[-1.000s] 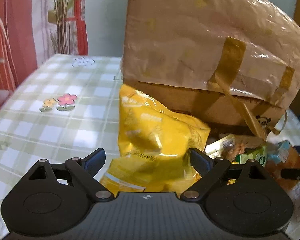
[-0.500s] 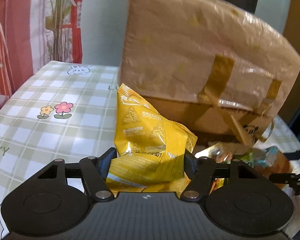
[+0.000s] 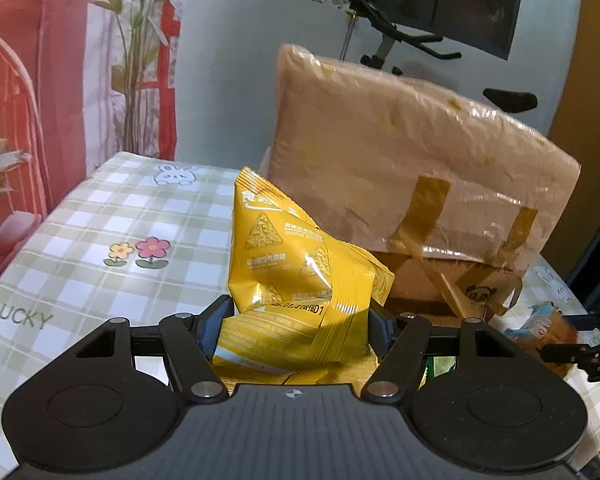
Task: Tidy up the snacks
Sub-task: 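Lift both snacks over the box and open both grippers to drop them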
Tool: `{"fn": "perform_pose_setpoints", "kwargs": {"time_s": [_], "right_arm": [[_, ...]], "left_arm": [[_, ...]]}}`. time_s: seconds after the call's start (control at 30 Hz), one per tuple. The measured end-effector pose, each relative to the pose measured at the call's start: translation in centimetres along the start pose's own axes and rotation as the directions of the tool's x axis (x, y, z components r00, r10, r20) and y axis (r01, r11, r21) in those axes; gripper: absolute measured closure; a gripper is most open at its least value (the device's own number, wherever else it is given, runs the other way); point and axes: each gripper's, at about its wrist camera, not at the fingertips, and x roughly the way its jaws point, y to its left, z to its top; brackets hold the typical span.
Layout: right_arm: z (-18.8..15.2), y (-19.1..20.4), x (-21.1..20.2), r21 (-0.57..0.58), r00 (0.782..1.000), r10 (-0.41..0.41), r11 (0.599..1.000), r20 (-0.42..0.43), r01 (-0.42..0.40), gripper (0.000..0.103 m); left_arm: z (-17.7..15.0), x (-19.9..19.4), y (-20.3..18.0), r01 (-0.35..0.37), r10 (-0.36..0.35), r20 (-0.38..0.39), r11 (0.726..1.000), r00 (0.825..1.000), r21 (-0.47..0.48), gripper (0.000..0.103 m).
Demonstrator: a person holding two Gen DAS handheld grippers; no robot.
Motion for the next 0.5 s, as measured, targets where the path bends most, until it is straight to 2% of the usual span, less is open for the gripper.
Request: {"fn": "perform_pose_setpoints", "kwargs": {"time_s": [0.3,0.5], "right_arm": [[2.2,1.1,-4.6,-0.033,0.992,0.002,0.999,0.123,0.002,0.030],[4.6,2.8,-8.7,-0.081,0.971,0.029,0.997,0.238,-0.010,0.030]], "left_arm": [[1.4,-4.2,-0.1,-0.034,0.032,0.093,0.999,0.995,0.020,0.032],[3.9,-7.4,-0.8,-0.032,0.023,0.194,0.999,0.981,0.043,0.032]]}}
